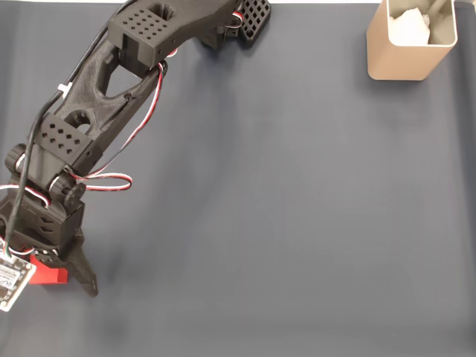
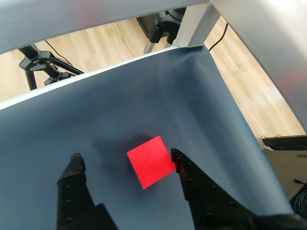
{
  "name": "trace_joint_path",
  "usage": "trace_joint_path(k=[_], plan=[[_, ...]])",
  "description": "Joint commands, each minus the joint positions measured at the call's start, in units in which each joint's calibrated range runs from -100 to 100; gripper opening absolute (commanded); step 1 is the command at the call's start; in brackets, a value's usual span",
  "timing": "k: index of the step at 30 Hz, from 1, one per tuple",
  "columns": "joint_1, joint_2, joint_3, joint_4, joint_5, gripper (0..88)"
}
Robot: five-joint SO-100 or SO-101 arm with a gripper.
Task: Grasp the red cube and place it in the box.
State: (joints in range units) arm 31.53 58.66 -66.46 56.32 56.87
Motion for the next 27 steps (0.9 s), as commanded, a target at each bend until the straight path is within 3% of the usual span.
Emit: trace_joint_path(k=[1,27], plan=[[-0.1,-0.7,-3.2,-1.3,0.2,41.7],[0.5,-5.0,0.7,3.7,0.1,40.1]])
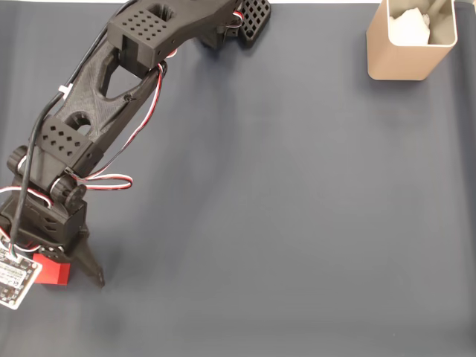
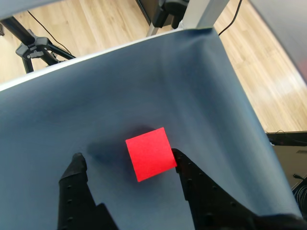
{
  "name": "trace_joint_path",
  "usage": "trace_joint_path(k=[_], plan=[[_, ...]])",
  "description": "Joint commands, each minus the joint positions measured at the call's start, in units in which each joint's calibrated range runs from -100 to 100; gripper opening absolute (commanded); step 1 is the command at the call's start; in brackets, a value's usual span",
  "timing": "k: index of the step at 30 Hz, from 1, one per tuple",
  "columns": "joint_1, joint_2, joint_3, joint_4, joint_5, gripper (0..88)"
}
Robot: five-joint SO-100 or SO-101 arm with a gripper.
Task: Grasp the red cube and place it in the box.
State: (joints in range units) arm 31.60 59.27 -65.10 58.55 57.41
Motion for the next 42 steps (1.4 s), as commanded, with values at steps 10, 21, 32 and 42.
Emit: trace_joint_path(k=[10,21,32,42], plan=[[-0.1,-8.4,1.2,4.1,-1.1,39.8],[-0.6,-9.8,1.2,4.3,-1.7,39.5],[-2.3,-11.9,2.6,5.1,-2.7,39.2],[-3.5,-11.8,2.6,5.7,-3.1,39.2]])
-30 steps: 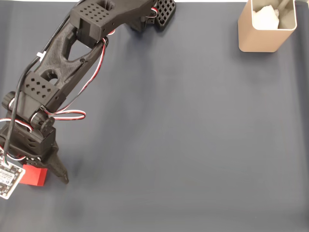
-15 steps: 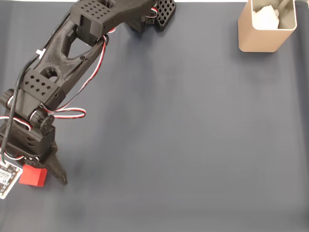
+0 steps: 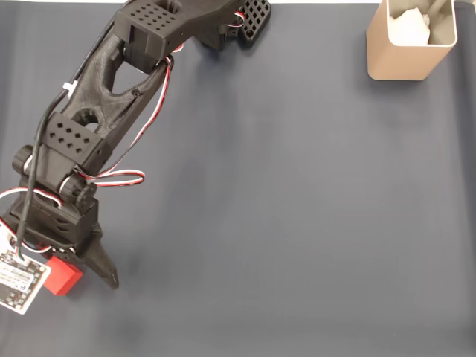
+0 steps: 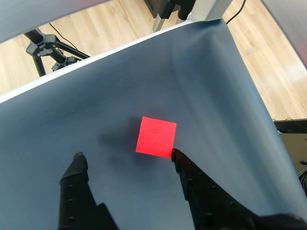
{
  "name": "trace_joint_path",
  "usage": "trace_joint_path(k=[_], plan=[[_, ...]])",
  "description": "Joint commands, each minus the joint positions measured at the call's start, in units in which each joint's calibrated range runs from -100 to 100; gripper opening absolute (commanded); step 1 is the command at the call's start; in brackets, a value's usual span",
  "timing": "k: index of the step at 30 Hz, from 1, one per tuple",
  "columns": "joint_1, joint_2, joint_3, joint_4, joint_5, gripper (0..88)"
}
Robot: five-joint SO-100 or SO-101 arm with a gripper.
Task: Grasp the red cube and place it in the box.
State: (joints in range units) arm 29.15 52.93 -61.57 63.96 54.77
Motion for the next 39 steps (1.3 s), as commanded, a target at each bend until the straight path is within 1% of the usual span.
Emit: trace_joint_path(k=[1,12,24,39], plan=[[-1.1,-5.3,-0.9,0.3,-0.6,39.2],[-0.3,-3.4,-2.2,-1.7,-0.5,39.5],[1.0,1.8,-6.2,-7.3,-2.8,39.7],[2.5,7.6,-9.5,-7.7,-2.3,39.0]])
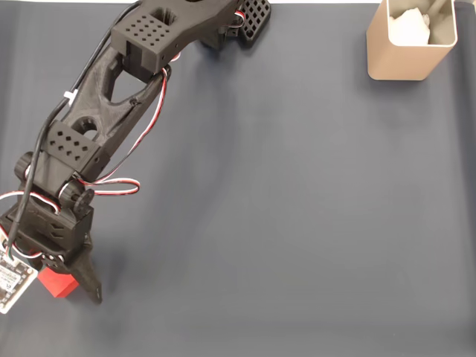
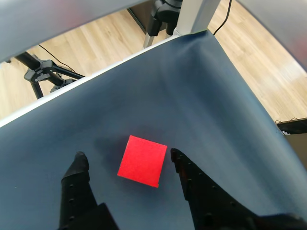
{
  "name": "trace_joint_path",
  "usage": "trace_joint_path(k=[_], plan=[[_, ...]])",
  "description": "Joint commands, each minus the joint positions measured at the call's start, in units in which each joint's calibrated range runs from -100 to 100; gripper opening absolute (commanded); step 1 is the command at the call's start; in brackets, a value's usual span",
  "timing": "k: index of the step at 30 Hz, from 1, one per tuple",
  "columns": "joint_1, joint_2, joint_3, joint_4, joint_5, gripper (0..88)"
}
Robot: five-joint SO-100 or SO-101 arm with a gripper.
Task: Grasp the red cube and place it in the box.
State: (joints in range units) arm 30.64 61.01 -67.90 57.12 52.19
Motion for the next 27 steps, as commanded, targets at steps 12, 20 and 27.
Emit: trace_joint_path(k=[12,20,27], plan=[[1.4,0.9,-4.5,-0.9,0.2,31.9],[1.3,0.6,-4.6,-0.9,0.4,24.2],[1.3,0.3,-4.5,-0.9,0.8,19.5]])
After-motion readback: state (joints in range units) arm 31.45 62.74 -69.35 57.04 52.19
